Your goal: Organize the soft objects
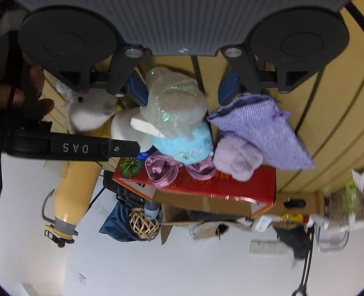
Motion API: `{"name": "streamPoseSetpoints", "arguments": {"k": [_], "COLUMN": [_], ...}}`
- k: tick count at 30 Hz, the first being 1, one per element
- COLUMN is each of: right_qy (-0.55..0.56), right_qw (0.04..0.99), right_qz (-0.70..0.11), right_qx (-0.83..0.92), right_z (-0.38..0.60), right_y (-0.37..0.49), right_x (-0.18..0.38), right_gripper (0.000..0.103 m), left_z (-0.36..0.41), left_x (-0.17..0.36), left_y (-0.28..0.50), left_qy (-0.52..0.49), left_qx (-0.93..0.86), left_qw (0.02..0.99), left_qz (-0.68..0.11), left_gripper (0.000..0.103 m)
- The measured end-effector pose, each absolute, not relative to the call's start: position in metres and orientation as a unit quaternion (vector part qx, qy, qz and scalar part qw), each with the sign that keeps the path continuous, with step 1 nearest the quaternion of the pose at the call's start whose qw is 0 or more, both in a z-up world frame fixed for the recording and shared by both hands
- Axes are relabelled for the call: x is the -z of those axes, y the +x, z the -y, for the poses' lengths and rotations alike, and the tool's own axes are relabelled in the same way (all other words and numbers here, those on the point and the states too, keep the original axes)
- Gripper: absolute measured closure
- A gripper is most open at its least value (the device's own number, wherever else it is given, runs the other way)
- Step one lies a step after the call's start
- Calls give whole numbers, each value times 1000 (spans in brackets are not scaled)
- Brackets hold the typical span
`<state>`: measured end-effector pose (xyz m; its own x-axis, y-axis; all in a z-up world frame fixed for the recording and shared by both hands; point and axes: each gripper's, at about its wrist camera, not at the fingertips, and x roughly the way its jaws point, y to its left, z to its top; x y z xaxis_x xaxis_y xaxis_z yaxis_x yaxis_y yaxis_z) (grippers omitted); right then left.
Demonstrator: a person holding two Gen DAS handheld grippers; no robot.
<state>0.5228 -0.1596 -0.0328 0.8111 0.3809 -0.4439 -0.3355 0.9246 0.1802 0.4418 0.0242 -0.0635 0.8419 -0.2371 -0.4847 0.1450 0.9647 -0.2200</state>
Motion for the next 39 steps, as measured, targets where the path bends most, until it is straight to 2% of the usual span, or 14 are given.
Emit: {"name": "streamPoseSetpoints", "arguments": {"k": [1,2,4,6,22,29,34,39], "right_qy": [42,37,39,36,39,33,25,32], "right_qw": [951,951,951,955,973,975,973,967], "right_qz": [-242,-242,-240,-228,-119,-86,-76,-80], "right_qx": [-188,-187,-190,-188,-192,-204,-219,-238], "right_z": [159,157,157,157,180,181,175,175], "right_y": [522,521,517,510,370,320,314,354], "right_x": [33,33,32,28,-43,-63,-70,-87], "right_gripper": [73,76,77,78,78,78,78,78], "left_z": [-25,-25,-27,-28,-43,-49,-53,-68], "left_x": [64,64,63,59,-22,-40,-47,-67], "left_y": [442,442,441,436,309,265,265,315], "left_qy": [-89,-90,-97,-100,-98,-96,-91,-91], "left_qx": [105,109,111,111,89,76,74,86], "left_qw": [955,955,954,956,983,987,989,988], "left_qz": [-262,-262,-261,-253,-129,-102,-93,-93], "left_gripper": [52,59,66,68,68,68,68,68]}}
